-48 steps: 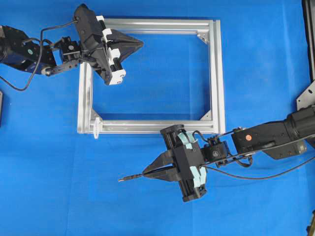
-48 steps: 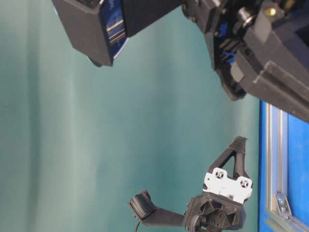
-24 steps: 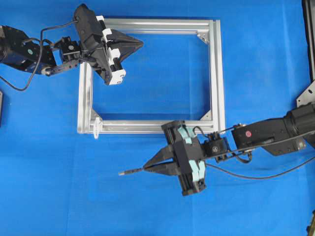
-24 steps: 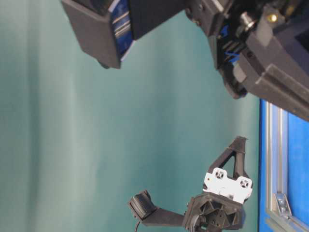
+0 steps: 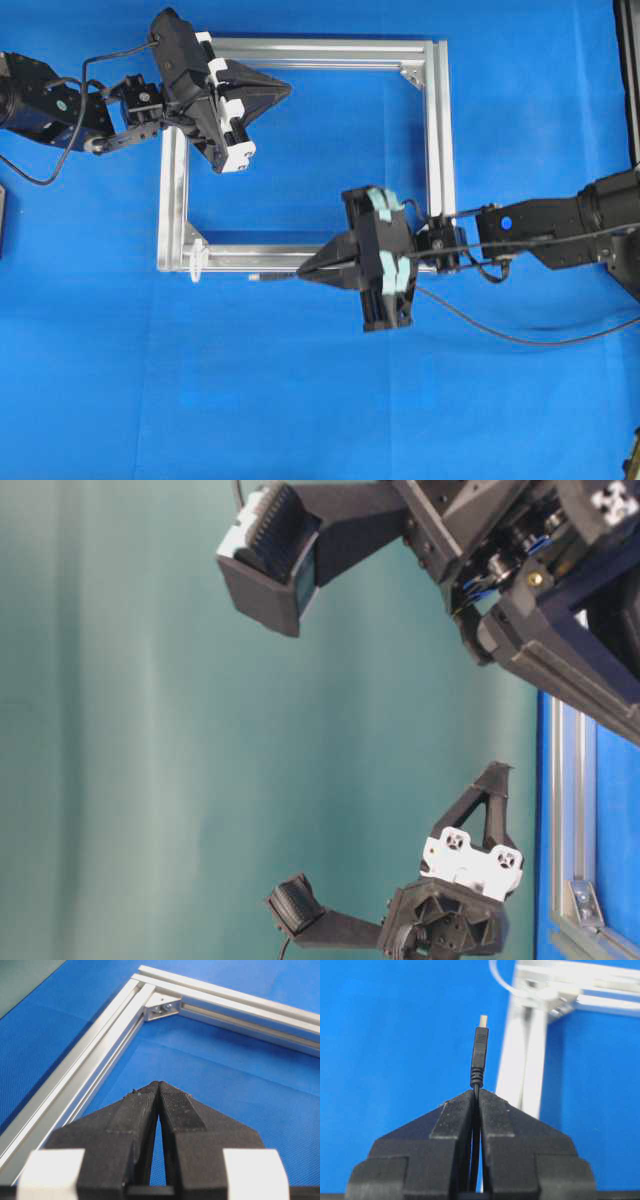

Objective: Insert the wire through the string loop located on the left side.
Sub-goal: 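Move the right gripper left along the frame's bottom bar toward the white loop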

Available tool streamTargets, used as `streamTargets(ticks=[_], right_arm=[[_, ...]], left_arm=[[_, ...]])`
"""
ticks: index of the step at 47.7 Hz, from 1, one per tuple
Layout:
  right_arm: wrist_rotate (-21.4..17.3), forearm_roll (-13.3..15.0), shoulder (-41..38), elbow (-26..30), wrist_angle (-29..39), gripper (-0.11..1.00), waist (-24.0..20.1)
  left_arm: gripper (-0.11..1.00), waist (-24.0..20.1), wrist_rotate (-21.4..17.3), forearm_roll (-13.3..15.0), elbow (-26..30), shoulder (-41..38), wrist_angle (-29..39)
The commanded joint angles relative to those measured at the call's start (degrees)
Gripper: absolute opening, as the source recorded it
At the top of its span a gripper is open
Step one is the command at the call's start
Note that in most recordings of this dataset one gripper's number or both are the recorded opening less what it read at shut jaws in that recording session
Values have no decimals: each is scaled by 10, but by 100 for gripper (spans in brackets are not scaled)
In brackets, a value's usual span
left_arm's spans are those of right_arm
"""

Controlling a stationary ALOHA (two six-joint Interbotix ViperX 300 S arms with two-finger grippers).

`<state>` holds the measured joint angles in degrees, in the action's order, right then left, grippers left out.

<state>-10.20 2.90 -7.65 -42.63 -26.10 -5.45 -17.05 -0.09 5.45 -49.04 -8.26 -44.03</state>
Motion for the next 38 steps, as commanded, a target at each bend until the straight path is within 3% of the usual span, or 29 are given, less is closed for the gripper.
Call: streamTargets(ticks=[1,26,38], right_arm=[[1,2,18,-2,-14,0,10],[1,2,15,-9,-30,0,20],[1,1,-19,32,-28,0,21]], left_arm=[[0,0,1,-1,7,16,-4],[0,0,1,-1,9,16,-4],[0,-1,1,-2,10,16,-5]])
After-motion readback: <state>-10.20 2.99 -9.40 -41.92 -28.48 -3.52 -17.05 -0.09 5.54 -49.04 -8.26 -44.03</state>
